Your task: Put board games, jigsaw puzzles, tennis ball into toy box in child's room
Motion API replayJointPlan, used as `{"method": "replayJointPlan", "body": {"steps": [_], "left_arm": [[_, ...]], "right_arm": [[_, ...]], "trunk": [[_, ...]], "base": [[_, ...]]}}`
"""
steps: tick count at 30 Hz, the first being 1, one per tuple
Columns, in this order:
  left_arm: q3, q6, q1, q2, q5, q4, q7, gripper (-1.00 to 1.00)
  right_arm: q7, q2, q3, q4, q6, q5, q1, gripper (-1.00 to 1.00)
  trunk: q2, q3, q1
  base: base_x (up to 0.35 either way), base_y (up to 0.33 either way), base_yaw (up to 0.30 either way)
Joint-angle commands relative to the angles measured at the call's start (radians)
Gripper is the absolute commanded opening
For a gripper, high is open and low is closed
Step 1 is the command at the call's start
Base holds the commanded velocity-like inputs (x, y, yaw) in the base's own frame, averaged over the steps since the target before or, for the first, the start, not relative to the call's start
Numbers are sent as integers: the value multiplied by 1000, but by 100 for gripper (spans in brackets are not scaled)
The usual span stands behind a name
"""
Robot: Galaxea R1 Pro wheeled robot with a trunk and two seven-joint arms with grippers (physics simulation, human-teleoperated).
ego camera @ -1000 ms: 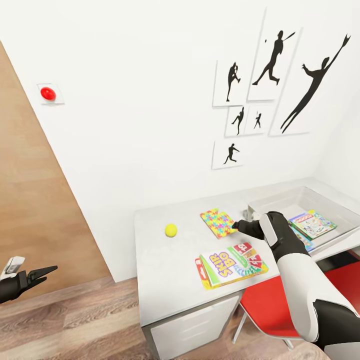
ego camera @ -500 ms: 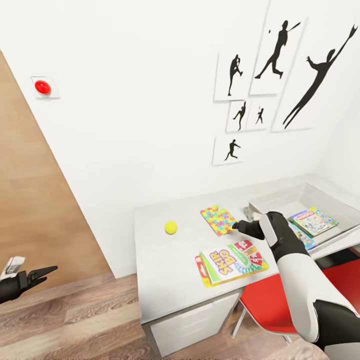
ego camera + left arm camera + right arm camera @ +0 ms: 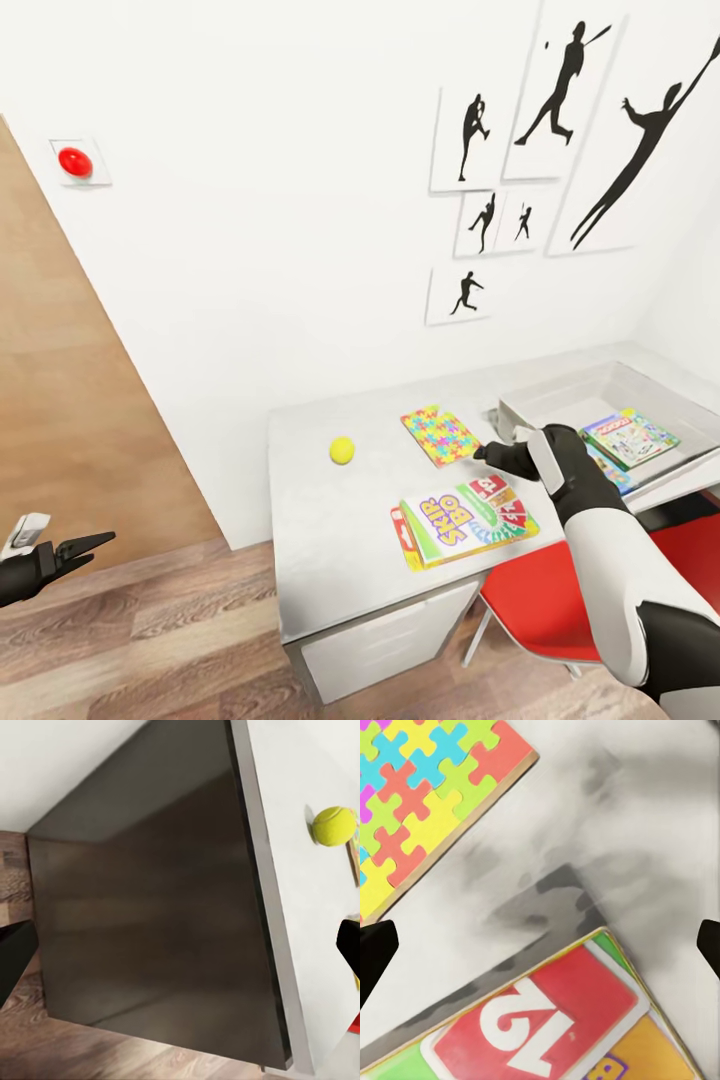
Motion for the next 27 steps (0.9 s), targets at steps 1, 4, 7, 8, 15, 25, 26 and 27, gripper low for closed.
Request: {"method": "replayJointPlan", "body": {"steps": [1, 4, 7, 8, 15, 25, 26, 27], "left_arm": [[0, 5, -1, 0, 2, 0, -2, 100], [0, 5, -1, 0, 2, 0, -2, 100], [0, 6, -1, 0, 2, 0, -2, 100], [0, 6, -1, 1, 2, 0, -2, 100], [1, 8, -1, 1, 2, 0, -2, 100], [1, 8, -1, 1, 2, 0, -2, 100], [2, 8, -1, 1, 2, 0, -2, 100], [1, 8, -1, 1, 2, 0, -2, 100]], "right_arm": [[-10, 0, -1, -1, 3, -11, 0, 100], [-10, -1, -1, -1, 3, -11, 1, 100], [-10, 0, 1, -1, 3, -11, 1, 100], [-10, 0, 1, -1, 3, -11, 2, 100], [-10, 0, 2, -1, 3, -11, 2, 100], [-10, 1, 2, -1, 4, -11, 2, 100], [-10, 1, 2, -1, 4, -11, 2, 100], [-10, 1, 2, -1, 4, -11, 2, 100]], "trunk": [[-1, -2, 0], [-1, -2, 0], [-1, -3, 0], [-1, -3, 0], [-1, -3, 0], [-1, -3, 0], [-1, -3, 0], [-1, -3, 0]], "base": [[0, 0, 0], [0, 0, 0], [0, 0, 0], [0, 0, 0], [0, 0, 0], [-6, 23, 0], [-4, 17, 0], [-3, 13, 0]]}}
